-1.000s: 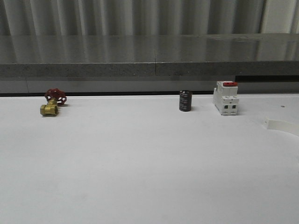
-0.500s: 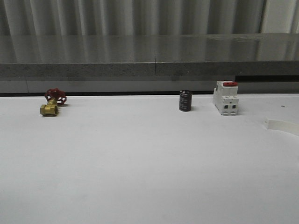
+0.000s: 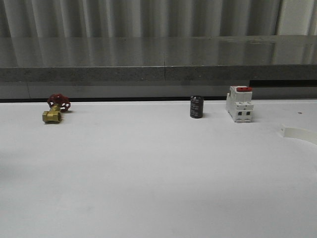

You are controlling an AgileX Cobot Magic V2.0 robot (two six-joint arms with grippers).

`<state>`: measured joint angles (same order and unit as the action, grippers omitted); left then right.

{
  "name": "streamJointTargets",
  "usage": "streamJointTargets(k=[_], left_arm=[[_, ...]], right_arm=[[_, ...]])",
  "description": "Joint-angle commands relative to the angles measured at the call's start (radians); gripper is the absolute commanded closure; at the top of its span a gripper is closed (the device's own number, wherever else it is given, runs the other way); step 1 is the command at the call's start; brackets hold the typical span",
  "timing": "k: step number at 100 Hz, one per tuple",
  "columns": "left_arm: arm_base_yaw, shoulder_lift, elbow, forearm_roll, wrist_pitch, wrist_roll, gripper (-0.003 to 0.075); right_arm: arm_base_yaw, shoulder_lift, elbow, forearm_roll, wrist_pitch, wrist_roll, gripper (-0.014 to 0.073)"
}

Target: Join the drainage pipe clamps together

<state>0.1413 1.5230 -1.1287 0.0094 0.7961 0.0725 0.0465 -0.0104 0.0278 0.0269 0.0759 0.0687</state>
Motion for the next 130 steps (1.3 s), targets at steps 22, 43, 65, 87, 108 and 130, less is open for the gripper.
streamJointTargets(k=[22,43,65,87,108,130], left_arm=[[0.058,0.15,-0.082,-0.009,-0.08,0.037,0.0081],[0.058,0.256,-0.127,-0.004,-0.118,0.037,0.0081],[0.06,0.336,-0.199,-0.002,-0.115,0.038,0.0081],[0.062,0.383,-0.229,-0.002,-0.111,0.04,0.0081],[0.076,0.399,-0.229,-0.002,-0.111,0.048,0.0081],[0.081,0.42,-0.229,-0.002,-0.111,0.048,0.0081]], right_arm=[[-0.006,-0.02,-0.016,0.0,-0.087,-0.009,0.0662],[-0.006,-0.02,-0.016,0.0,-0.087,-0.009,0.0662],[-0.006,-0.02,-0.016,0.0,-0.087,-0.009,0.0662],[-0.006,-0.02,-0.016,0.0,-0.087,-0.009,0.0662],[-0.006,-0.02,-0.016,0.0,-0.087,-0.009,0.0662],[-0.006,-0.02,-0.016,0.0,-0.087,-0.009,0.0662]])
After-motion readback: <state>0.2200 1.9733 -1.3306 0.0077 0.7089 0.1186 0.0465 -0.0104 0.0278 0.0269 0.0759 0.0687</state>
